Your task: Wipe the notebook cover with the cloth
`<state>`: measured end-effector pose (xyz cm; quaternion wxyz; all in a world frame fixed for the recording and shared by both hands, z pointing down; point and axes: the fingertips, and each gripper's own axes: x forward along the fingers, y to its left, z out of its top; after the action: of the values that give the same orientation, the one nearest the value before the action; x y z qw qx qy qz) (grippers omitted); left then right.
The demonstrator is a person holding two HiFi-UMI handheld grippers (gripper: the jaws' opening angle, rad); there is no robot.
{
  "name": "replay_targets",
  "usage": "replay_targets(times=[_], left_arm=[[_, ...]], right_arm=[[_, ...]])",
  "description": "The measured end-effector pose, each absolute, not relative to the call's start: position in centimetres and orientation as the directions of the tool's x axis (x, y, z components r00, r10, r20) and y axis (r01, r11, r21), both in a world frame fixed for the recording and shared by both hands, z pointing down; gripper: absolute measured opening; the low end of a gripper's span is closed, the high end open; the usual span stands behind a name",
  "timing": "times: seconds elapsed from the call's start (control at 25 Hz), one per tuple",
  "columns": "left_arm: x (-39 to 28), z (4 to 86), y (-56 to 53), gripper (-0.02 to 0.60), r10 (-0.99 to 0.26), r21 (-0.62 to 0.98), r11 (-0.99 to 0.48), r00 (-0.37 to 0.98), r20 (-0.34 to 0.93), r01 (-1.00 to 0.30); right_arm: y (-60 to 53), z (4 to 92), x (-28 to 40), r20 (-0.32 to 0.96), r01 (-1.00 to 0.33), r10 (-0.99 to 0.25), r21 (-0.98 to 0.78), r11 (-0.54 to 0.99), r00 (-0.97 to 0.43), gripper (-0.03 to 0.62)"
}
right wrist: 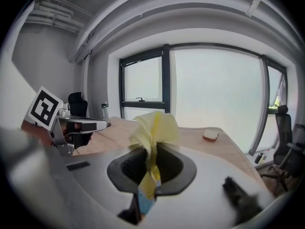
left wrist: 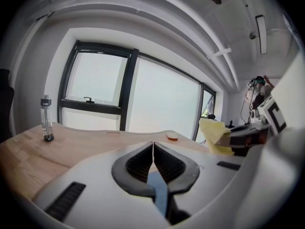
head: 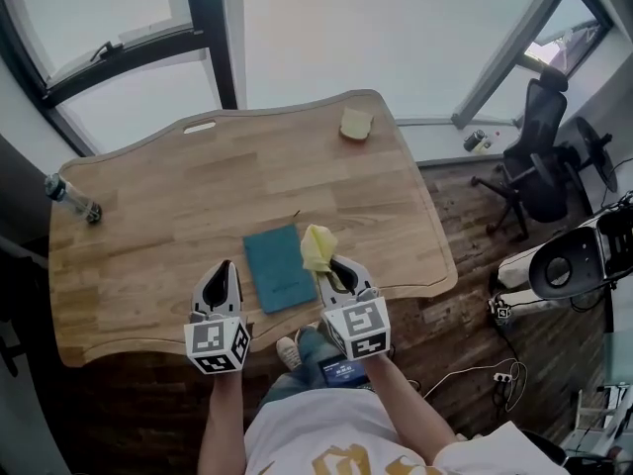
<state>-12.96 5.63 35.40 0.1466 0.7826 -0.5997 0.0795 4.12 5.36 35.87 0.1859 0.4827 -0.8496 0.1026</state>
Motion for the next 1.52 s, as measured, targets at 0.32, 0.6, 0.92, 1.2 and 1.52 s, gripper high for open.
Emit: replay_targets(times=[0.32,0.6,0.92,1.2,1.52], left_arm=[[-13.6,37.5,4.2,0.015,-0.902,0.162,-0.229,0.271,0.335,-0.96],[-13.9,39.9,3.3,0.015,-0.877,0.192,-0.227,0.286,0.387,-0.955],[-13.9,43.1,2.6,0.015,-0.851,0.2,-0.219,0.287,0.439,-0.955],[-13.9,45.9,2.3,0.015,-0.823,0.211,-0.207,0.287,0.49,-0.955],[-13.3,50.6,2.6,0.03,-0.762,0.279,-0.16,0.298,0.575,-0.947]], right_arm=[[4.1,37.7,3.3,0.455,-0.846,-0.753,-0.001,0.532,-0.475,0.04],[3.0,39.6,3.1,0.494,-0.844,-0.73,-0.015,0.536,-0.472,0.04],[1.7,42.8,2.7,0.542,-0.827,-0.686,-0.03,0.561,-0.485,0.04],[0.8,45.0,2.7,0.579,-0.818,-0.655,-0.036,0.575,-0.486,0.04],[0.5,48.2,2.8,0.625,-0.804,-0.605,-0.062,0.591,-0.493,0.04]])
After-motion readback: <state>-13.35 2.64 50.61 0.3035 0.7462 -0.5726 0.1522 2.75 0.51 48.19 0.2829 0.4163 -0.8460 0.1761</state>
